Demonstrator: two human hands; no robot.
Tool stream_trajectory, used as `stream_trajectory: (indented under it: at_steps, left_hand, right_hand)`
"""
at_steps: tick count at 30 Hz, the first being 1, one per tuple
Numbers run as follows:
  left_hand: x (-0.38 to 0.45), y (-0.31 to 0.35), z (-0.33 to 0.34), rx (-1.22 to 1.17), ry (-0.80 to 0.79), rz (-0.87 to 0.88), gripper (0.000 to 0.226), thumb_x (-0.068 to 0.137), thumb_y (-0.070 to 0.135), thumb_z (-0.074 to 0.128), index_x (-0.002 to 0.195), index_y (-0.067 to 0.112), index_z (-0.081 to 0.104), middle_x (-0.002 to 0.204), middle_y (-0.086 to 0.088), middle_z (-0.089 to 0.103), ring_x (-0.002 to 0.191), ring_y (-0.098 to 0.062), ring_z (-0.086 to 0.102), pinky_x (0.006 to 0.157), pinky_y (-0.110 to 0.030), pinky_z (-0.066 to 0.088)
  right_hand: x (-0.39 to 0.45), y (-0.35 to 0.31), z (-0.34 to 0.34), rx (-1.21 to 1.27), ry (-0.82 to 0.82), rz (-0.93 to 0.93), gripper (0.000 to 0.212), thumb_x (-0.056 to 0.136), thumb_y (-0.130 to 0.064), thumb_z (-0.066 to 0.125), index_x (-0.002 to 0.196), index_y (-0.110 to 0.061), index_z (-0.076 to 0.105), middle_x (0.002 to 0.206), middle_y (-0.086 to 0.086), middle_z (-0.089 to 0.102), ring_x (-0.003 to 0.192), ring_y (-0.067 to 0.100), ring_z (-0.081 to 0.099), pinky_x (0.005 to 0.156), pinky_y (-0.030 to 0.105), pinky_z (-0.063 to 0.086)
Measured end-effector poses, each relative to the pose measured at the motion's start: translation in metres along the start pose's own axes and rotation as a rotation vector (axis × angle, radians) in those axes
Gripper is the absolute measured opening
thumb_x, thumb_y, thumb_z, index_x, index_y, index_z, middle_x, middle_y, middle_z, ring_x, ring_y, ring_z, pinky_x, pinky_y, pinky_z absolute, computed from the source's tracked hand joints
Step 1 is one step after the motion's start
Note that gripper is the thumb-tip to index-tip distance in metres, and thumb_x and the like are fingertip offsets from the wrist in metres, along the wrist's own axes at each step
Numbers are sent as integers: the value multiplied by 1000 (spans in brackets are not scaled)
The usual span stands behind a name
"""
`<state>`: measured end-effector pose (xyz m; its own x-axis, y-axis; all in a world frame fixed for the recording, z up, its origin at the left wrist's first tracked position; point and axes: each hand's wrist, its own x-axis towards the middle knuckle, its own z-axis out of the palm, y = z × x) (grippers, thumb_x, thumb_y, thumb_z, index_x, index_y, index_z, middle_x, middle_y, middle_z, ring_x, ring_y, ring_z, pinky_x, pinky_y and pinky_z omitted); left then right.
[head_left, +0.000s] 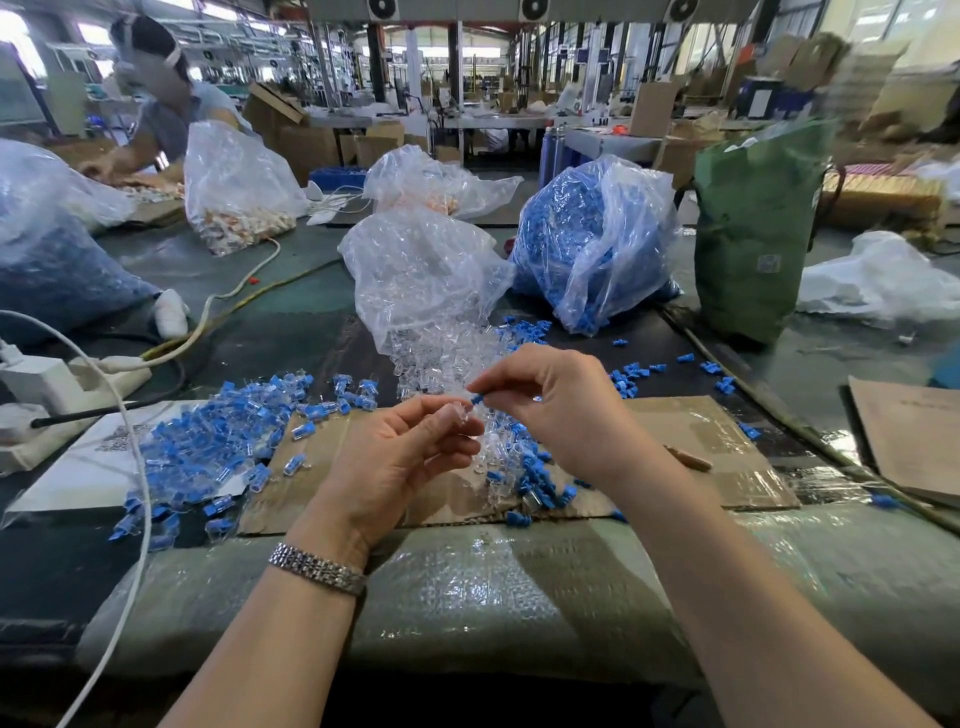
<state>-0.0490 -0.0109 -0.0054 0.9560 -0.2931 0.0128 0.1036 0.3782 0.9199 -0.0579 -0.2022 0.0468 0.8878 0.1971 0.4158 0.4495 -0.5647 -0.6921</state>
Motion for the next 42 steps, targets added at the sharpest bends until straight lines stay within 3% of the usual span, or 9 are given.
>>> stream_trajectory:
  at_steps: [8, 19, 22, 26, 29, 32, 37, 39, 42]
  left_hand:
    - [-2, 1, 7, 20, -29, -19, 28, 89, 13, 63, 112, -3, 68, 96, -19, 74, 80, -22, 72, 73, -26, 61]
    - [-4, 0, 5, 136, -8, -18, 30, 77, 9, 74, 106, 2, 77, 108, -20, 75, 93, -25, 73, 85, -30, 62]
    - [-3, 0, 4, 110, -1, -8, 27, 76, 9, 75, 102, 6, 79, 108, -20, 75, 94, -26, 74, 83, -29, 61]
    - [-2, -1, 4, 38, -4, -3, 23, 76, 5, 73, 98, 7, 81, 105, -21, 75, 91, -25, 74, 80, -28, 61]
    - [-1, 0, 2, 2, 7, -6, 24, 75, 5, 74, 99, 4, 79, 107, -25, 74, 91, -27, 74, 79, -29, 61]
    - [1, -1, 1, -22, 40, -5, 29, 75, 5, 75, 104, -1, 74, 108, -26, 73, 91, -28, 74, 78, -29, 61]
    - [5, -1, -6, -149, 95, 10, 18, 79, 4, 74, 95, 7, 81, 108, -22, 74, 93, -27, 74, 77, -27, 61]
    - [6, -1, -11, -211, 82, 19, 19, 80, 4, 75, 97, 8, 81, 110, -20, 75, 97, -26, 74, 79, -28, 61]
    - [8, 0, -14, -266, 74, 30, 19, 81, 4, 74, 99, 9, 81, 111, -15, 75, 102, -25, 74, 81, -29, 60]
  right_hand:
    - [-3, -12, 2, -231, -113, -66, 13, 95, -12, 65, 94, -21, 74, 93, -4, 66, 89, 15, 61, 85, 40, 51]
    - [-10, -16, 2, -275, -149, -31, 20, 94, -10, 65, 105, -25, 57, 92, -9, 67, 86, 11, 64, 82, 35, 55]
    - [-10, -4, -7, -205, -46, 93, 26, 94, -16, 67, 116, -25, 59, 100, -12, 64, 91, 2, 61, 83, 25, 53]
    - [-8, 31, -29, -690, -123, 550, 44, 94, -45, 64, 122, -13, 56, 129, 11, 50, 119, 31, 52, 101, 44, 45]
    - [-10, 46, -32, -763, -255, 671, 38, 92, -46, 65, 79, -13, 52, 107, 12, 56, 85, 25, 57, 72, 36, 47]
    - [-10, 52, -30, -792, -234, 609, 35, 91, -37, 63, 68, -16, 48, 79, 5, 52, 69, 21, 51, 51, 31, 31]
    - [-6, 36, -39, -442, -82, 587, 32, 97, -24, 56, 68, -10, 50, 65, 5, 55, 56, 22, 50, 50, 34, 37]
    - [-4, 18, -42, -157, -173, 571, 29, 101, -18, 55, 74, -9, 55, 67, 8, 58, 58, 22, 57, 60, 43, 55]
    - [-7, -14, -33, 115, -462, 595, 20, 102, -15, 56, 85, -4, 58, 76, 12, 63, 67, 21, 62, 72, 42, 61]
